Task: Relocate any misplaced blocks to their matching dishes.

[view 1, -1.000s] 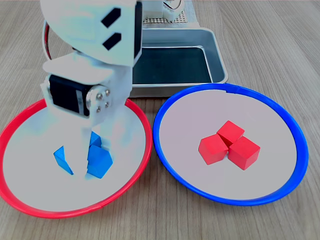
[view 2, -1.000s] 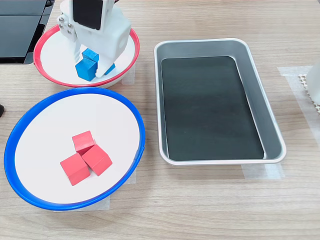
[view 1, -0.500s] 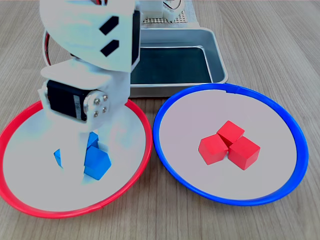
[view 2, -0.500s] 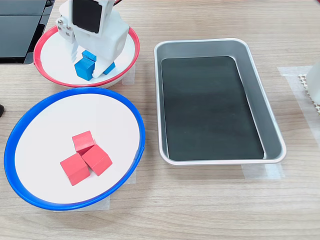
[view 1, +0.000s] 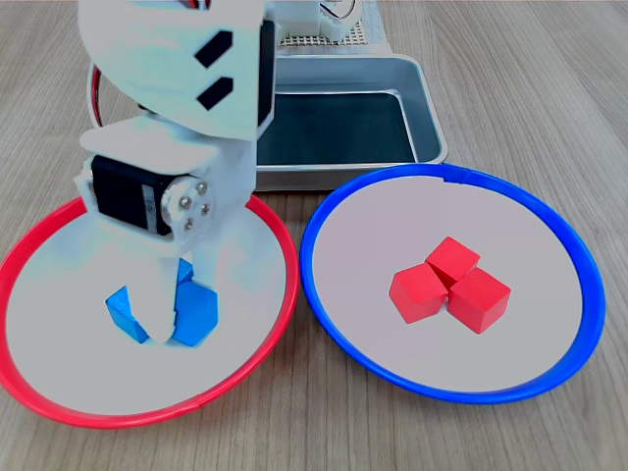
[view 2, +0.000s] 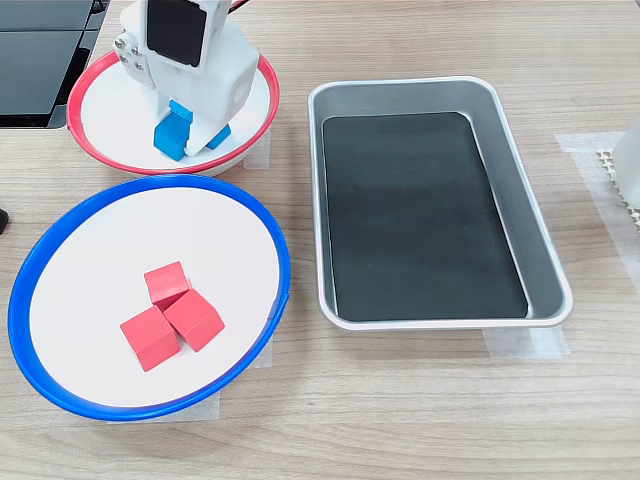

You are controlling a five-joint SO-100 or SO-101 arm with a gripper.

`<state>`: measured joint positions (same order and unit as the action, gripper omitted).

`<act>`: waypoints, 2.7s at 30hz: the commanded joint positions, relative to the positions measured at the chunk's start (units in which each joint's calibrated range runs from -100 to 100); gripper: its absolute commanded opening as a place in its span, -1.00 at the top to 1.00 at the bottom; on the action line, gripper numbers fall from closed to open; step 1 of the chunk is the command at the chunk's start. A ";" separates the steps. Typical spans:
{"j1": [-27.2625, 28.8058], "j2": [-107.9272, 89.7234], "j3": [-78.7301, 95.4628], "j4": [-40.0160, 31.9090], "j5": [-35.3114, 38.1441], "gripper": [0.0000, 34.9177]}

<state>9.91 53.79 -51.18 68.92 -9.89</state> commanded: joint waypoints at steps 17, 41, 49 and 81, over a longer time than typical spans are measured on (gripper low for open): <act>-2.90 -14.26 -1.21 -0.95 5.23 0.98; -19.65 -4.80 -6.22 -1.28 13.14 0.98; -19.37 -2.32 -5.85 -1.94 16.36 0.42; -22.01 -29.61 28.74 -0.21 22.03 0.02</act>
<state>-10.97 28.05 -22.69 69.17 11.84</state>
